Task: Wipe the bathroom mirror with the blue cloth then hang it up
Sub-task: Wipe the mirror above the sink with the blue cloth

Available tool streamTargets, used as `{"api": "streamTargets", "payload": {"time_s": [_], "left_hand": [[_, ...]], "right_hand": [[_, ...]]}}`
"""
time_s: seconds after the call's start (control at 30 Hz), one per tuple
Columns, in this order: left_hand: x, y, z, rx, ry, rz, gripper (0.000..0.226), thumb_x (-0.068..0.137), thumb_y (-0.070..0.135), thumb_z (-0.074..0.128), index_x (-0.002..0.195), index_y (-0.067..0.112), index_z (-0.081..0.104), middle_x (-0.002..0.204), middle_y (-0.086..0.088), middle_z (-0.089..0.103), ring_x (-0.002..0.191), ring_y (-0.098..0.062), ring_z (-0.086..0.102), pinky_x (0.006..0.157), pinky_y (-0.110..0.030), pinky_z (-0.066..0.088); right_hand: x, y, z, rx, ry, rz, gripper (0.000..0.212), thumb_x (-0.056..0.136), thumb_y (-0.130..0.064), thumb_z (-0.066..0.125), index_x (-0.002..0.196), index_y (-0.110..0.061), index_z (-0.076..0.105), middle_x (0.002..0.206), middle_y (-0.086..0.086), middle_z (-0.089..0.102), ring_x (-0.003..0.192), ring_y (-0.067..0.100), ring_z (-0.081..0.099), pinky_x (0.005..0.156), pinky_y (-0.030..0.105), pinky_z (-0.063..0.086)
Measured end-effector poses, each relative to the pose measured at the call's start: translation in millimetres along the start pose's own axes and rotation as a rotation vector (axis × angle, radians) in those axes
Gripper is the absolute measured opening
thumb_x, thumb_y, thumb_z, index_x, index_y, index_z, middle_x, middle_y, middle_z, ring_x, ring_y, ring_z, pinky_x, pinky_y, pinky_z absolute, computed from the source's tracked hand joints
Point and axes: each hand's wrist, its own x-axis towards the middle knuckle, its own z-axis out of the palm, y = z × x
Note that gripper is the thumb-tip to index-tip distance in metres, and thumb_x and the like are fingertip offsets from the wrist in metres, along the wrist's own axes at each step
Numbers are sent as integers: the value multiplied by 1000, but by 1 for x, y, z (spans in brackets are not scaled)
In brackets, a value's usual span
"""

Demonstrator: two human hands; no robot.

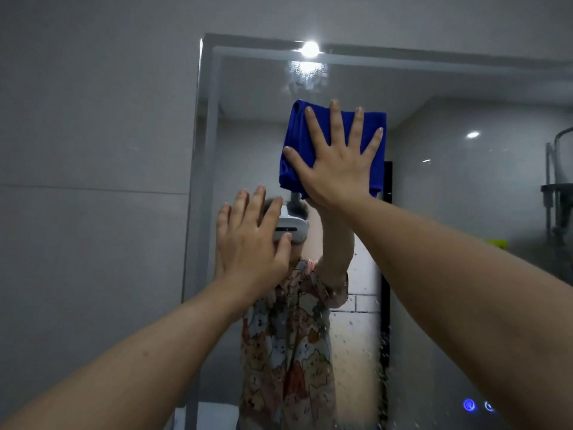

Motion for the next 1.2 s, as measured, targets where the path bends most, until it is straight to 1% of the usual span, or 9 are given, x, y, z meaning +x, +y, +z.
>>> {"api": "streamTargets", "payload": {"time_s": [0.13,0.3,0.4,0.47,0.6,0.73,0.83,1.0,1.2], "left_hand": [[-1,4,3,5,-15,-25,63,96,55,43,152,28,34,164,-6,25,152,-30,15,121,-51,6],[-3,1,7,96,-101,9,86,89,67,52,158,31,16,169,-6,7,155,-31,1,124,-55,4],[-1,3,5,104,-113,-9,87,87,63,62,158,30,22,168,-7,10,154,-32,4,123,-55,6],[0,5,4,98,-111,-19,85,86,58,66,156,29,27,168,-7,15,154,-33,8,123,-55,7],[1,6,4,107,-105,-26,84,85,56,69,155,29,30,166,-8,20,153,-34,12,122,-53,7],[0,7,4,89,-95,-36,84,85,55,69,155,30,29,167,-6,18,154,-33,10,122,-52,6],[-1,9,5,74,-89,-47,85,86,54,68,156,31,26,168,-5,15,154,-31,7,123,-52,4],[-2,8,4,63,-87,-40,85,88,60,63,157,33,21,168,-3,10,155,-30,3,123,-52,3],[-2,5,7,45,-86,-25,86,87,62,61,157,35,19,169,0,8,155,-29,0,123,-53,2]], "right_hand": [[-31,11,8,12,-7,24,84,93,-85,9,163,-42,-9,174,2,-13,157,40,-17,119,73,-8],[-69,24,18,22,-20,37,83,93,-85,8,162,-43,-14,174,1,-14,157,40,-18,119,72,-10],[-94,29,25,23,-33,51,84,93,-85,8,161,-43,-16,174,1,-16,157,40,-19,118,71,-14],[-112,31,30,14,-24,57,84,94,-84,9,163,-42,-12,174,2,-13,157,40,-16,119,70,-13],[-122,33,33,11,-24,57,84,93,-85,7,164,-41,-8,175,2,-8,157,40,-13,119,70,-13],[-118,32,34,2,-5,52,84,94,-85,9,164,-41,-5,175,3,-5,158,41,-10,119,70,-11],[-105,32,31,-10,-9,51,83,93,-85,8,163,-42,-8,175,3,-7,157,41,-11,118,71,-11],[-51,29,14,-31,-15,40,85,91,-86,4,162,-44,-10,174,2,-10,157,42,-13,119,73,-9],[35,23,-11,-13,36,49,84,92,-86,12,164,-44,-5,175,3,-7,158,42,-10,119,74,-5]]}}
